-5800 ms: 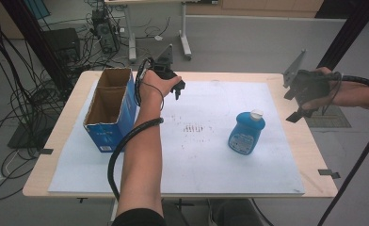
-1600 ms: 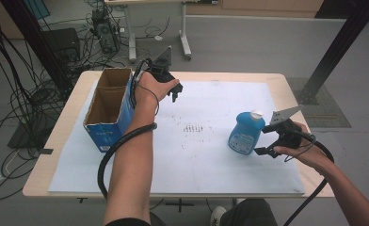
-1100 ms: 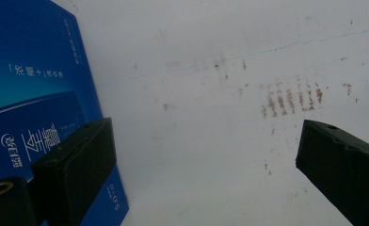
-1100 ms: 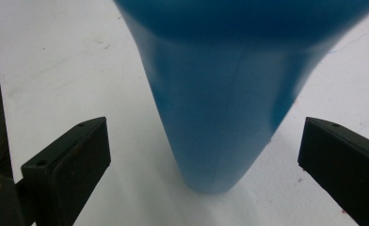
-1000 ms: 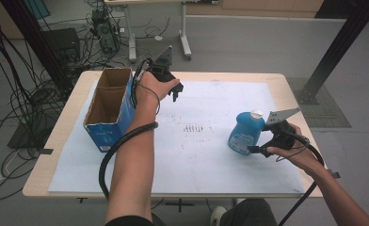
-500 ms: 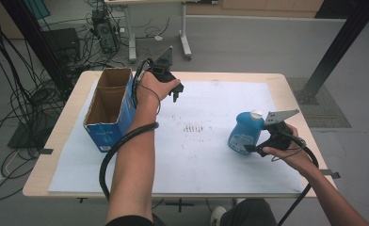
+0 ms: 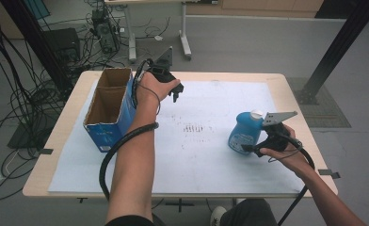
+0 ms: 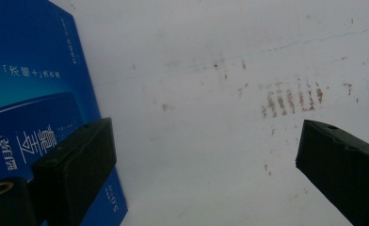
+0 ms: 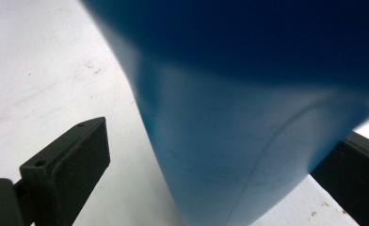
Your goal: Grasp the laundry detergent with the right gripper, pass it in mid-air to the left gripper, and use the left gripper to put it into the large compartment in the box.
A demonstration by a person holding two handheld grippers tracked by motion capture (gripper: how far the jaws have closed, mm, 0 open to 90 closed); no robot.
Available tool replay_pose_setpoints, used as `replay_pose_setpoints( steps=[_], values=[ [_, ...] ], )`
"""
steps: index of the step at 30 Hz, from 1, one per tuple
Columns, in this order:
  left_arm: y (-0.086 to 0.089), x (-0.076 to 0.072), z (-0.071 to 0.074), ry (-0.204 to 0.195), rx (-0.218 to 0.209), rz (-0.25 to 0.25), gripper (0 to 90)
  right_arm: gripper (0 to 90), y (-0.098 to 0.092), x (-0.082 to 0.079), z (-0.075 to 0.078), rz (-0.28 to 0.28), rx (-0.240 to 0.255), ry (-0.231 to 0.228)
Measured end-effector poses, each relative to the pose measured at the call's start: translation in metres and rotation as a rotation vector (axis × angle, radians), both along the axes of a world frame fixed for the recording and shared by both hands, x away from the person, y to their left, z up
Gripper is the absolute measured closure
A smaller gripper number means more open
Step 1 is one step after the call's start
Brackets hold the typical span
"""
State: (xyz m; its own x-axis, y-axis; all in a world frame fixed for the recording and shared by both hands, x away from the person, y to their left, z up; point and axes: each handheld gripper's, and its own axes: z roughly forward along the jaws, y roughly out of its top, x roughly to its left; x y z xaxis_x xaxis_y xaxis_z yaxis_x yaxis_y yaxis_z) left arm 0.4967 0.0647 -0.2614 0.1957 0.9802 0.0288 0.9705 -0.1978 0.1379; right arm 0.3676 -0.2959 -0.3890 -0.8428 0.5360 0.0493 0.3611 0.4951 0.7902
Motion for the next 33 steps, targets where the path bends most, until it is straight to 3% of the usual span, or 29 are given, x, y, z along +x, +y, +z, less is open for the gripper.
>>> replay_pose_setpoints(
  steps=[15, 33],
  values=[
    [-0.0033, 0.0009, 0.0010, -0.003, 0.003, -0.005, 5.8, 2.2, 0.0010, 0.0003, 0.0006, -0.012, 0.041, -0.022],
    [-0.0041, 0.0001, 0.0061, -0.012, 0.001, -0.002, 5.8, 2.0, 0.0016, 0.0002, 0.0011, -0.012, 0.048, -0.035]
  ],
)
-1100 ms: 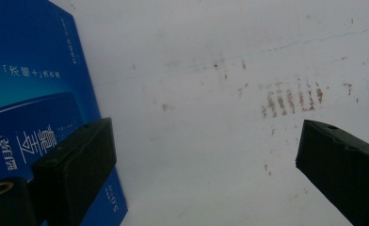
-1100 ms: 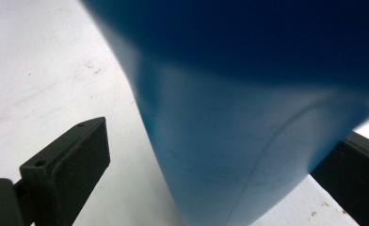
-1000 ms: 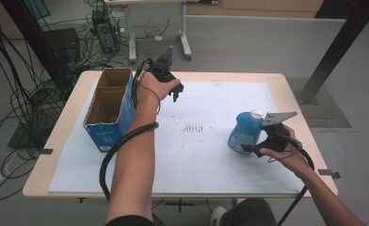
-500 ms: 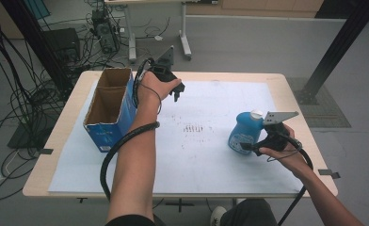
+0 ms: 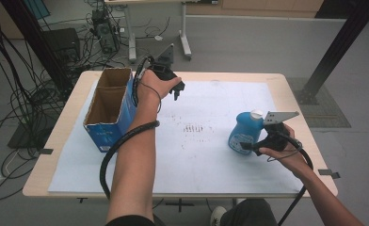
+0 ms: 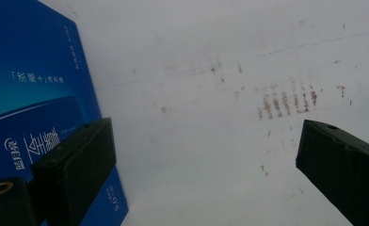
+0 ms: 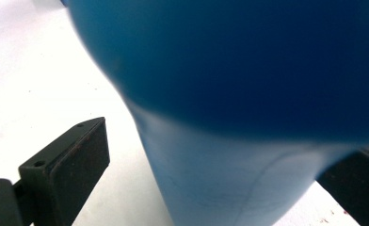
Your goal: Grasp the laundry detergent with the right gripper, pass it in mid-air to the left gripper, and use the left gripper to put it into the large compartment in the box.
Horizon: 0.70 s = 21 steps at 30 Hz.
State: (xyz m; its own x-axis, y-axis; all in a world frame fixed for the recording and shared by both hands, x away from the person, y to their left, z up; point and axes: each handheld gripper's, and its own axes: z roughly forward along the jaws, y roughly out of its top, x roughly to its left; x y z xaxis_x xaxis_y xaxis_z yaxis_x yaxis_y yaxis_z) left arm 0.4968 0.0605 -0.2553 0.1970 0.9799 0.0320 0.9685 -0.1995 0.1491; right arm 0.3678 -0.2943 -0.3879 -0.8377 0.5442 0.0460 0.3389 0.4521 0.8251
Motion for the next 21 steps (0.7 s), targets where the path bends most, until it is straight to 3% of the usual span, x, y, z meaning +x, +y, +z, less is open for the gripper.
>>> replay_pose_setpoints(
  steps=[21],
  values=[
    [-0.0006, 0.0017, -0.0007, 0.004, 0.002, -0.008, 5.8, 2.0, 0.0020, 0.0005, -0.0004, 0.000, 0.002, -0.002]
  ],
)
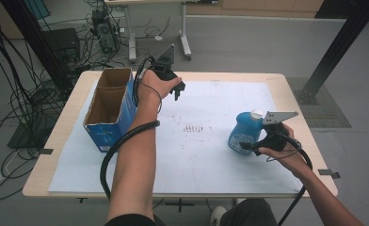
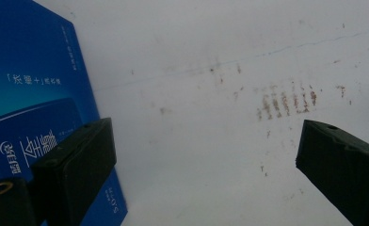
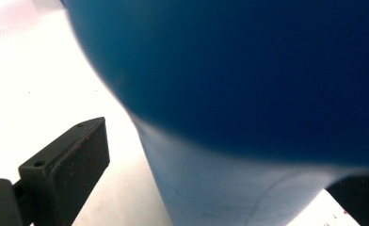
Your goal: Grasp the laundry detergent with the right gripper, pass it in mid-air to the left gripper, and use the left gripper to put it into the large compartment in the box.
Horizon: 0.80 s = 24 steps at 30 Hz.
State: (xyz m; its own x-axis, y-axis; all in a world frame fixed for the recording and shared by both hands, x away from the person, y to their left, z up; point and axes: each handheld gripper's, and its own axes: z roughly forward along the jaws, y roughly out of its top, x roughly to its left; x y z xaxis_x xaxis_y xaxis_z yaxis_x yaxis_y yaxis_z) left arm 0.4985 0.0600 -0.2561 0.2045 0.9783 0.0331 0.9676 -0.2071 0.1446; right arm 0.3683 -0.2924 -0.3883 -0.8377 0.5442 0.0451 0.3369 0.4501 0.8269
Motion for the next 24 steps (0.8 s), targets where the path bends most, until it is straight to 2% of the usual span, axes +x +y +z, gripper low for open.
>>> replay_pose_setpoints(
  steps=[24],
  values=[
    [0.0014, -0.0006, 0.0013, -0.004, -0.004, 0.001, 5.8, 2.0, 0.0031, -0.0003, -0.0008, 0.001, -0.005, -0.001]
  ],
)
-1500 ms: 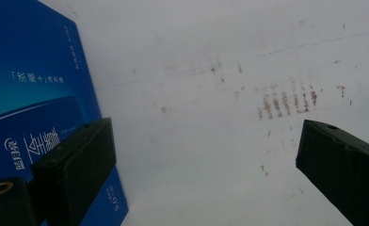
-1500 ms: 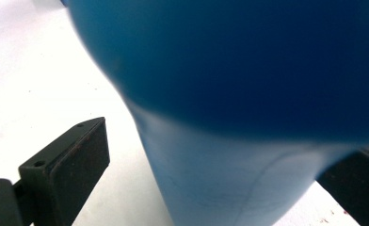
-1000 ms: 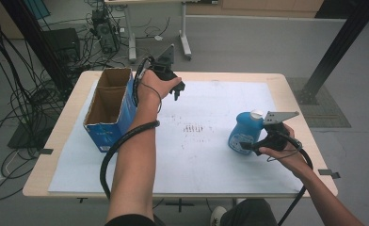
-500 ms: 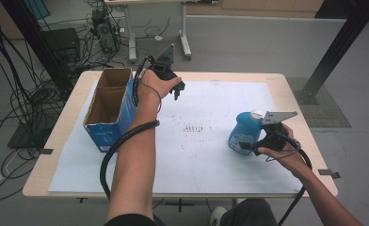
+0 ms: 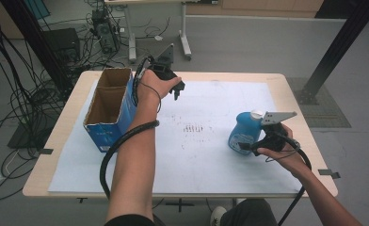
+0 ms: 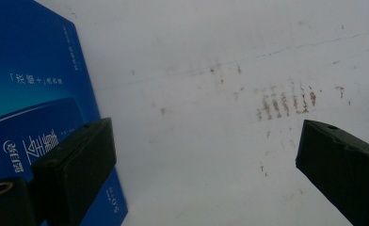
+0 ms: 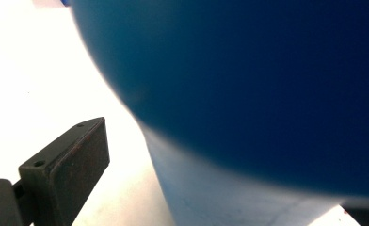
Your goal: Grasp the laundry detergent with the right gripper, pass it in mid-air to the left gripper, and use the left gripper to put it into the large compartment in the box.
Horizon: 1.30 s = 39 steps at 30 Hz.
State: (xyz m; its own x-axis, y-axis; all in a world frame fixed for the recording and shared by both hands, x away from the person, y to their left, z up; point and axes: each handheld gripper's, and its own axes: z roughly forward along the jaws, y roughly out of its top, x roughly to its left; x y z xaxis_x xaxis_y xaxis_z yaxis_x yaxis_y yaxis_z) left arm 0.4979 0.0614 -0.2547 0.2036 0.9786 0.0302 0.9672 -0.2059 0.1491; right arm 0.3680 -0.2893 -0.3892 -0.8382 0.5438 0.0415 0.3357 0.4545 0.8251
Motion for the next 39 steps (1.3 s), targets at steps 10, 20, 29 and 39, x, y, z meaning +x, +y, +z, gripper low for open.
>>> replay_pose_setpoints(
  steps=[10, 20, 29, 39],
  values=[
    [0.0006, -0.0002, 0.0011, -0.002, -0.001, 0.003, 5.8, 2.0, 0.0010, 0.0000, 0.0001, 0.002, 0.000, -0.004],
    [-0.0010, -0.0002, 0.0030, -0.004, 0.000, 0.001, 5.8, 2.0, 0.0018, -0.0004, 0.0005, 0.003, -0.001, -0.010],
    [-0.0022, -0.0001, 0.0016, -0.001, 0.001, -0.002, 5.8, 2.0, 0.0019, -0.0001, 0.0003, 0.000, -0.008, -0.014],
    [-0.0026, -0.0003, 0.0032, -0.003, 0.001, -0.002, 5.8, 2.1, 0.0021, 0.0003, 0.0000, -0.004, -0.006, -0.014]
  ],
)
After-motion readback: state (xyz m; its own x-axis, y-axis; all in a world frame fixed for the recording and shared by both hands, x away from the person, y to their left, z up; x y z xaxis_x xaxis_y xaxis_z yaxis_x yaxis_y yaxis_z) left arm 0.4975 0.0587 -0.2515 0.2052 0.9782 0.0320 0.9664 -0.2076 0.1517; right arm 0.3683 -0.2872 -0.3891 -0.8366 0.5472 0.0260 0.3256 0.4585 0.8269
